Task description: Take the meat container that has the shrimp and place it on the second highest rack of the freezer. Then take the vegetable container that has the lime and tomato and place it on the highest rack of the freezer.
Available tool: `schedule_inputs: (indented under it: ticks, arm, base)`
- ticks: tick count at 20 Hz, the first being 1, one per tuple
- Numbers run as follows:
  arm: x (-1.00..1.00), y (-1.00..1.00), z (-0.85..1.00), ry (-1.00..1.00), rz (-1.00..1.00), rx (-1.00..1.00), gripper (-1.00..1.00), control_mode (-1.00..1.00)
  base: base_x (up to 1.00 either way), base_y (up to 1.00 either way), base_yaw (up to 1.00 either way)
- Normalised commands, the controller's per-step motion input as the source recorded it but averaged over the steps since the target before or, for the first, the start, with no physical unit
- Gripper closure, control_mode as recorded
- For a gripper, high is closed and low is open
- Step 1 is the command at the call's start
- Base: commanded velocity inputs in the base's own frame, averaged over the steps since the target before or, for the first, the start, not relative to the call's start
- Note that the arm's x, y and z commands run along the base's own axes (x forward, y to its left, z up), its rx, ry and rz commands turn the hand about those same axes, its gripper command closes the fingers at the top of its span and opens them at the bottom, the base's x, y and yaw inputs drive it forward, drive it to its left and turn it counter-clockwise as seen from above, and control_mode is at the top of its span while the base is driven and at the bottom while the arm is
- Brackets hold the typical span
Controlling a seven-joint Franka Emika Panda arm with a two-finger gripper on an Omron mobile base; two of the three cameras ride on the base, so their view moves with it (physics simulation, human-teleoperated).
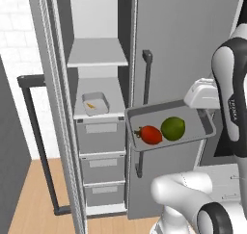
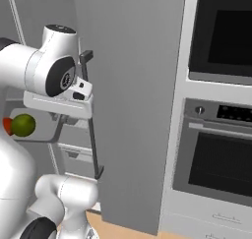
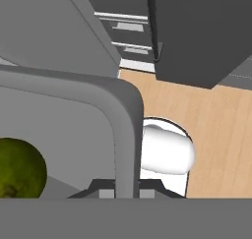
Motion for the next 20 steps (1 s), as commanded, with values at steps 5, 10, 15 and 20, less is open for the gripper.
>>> schedule_inputs:
  ticks: [5,10,15,20]
  arm:
    - [0.0,0.0,0.0,0.0,0.0,0.0,1.0,1.0]
    - [0.0,0.0,0.0,0.0,0.0,0.0,1.0,1.0]
    - [0.0,0.0,0.0,0.0,0.0,0.0,1.0,1.0]
    - [0.0,0.0,0.0,0.0,0.0,0.0,1.0,1.0]
  base:
    - [0.14,0.28,-0.21]
    - [0.09,0.3,-0.21]
    - [0.66,0.18,-0.08]
    - [0.28,0.21,0.0]
